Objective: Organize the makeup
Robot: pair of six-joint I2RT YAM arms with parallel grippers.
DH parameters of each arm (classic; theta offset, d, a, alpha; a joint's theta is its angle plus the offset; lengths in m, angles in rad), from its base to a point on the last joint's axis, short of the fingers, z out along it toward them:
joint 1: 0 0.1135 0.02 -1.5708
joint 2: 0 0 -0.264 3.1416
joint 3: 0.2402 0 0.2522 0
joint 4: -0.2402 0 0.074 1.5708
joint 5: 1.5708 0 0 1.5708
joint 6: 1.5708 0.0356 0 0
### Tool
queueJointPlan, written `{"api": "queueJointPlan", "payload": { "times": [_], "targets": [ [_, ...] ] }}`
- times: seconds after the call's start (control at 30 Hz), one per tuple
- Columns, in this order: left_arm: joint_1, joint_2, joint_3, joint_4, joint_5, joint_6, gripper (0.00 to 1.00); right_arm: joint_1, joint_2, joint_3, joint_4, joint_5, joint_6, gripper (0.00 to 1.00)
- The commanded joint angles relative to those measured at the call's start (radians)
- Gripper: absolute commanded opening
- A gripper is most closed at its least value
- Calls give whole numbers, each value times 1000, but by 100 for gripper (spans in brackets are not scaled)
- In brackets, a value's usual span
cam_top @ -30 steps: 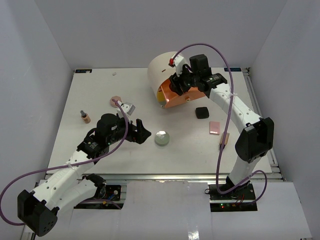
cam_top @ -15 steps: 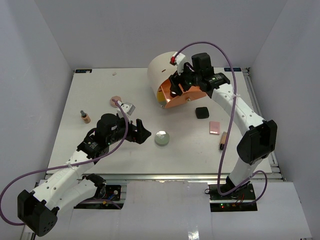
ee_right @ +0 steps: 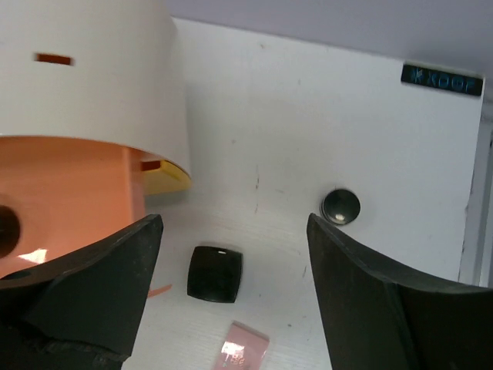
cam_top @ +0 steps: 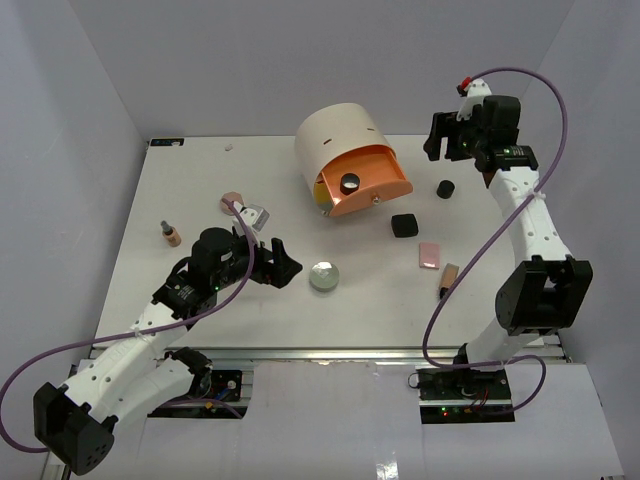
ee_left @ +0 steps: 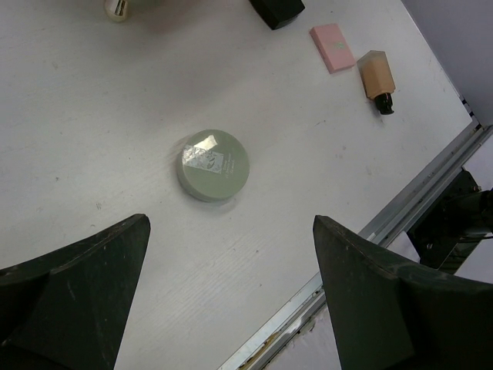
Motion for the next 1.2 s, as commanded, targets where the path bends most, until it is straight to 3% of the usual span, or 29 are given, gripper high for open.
{"api": "queueJointPlan", "payload": {
  "times": [0.0, 0.2, 0.5, 0.87, 1.17],
  "targets": [
    [0, -22, -4, 22, 18, 5, 98, -16, 76, -61, 30, 289, 176, 87],
    [1, -21, -2, 23, 13, 7, 98, -40, 260, 14, 17, 422, 213, 92],
    [1, -7, -2, 20, 8, 14, 98, -80, 496, 132, 12, 395, 221, 90],
    [1, -7, 1, 20, 11, 15, 98, -92, 631, 237, 14, 354, 204, 84],
    [1, -7, 1, 20, 11, 17, 98, -103, 645, 205, 12, 294, 221, 75]
  ]
}}
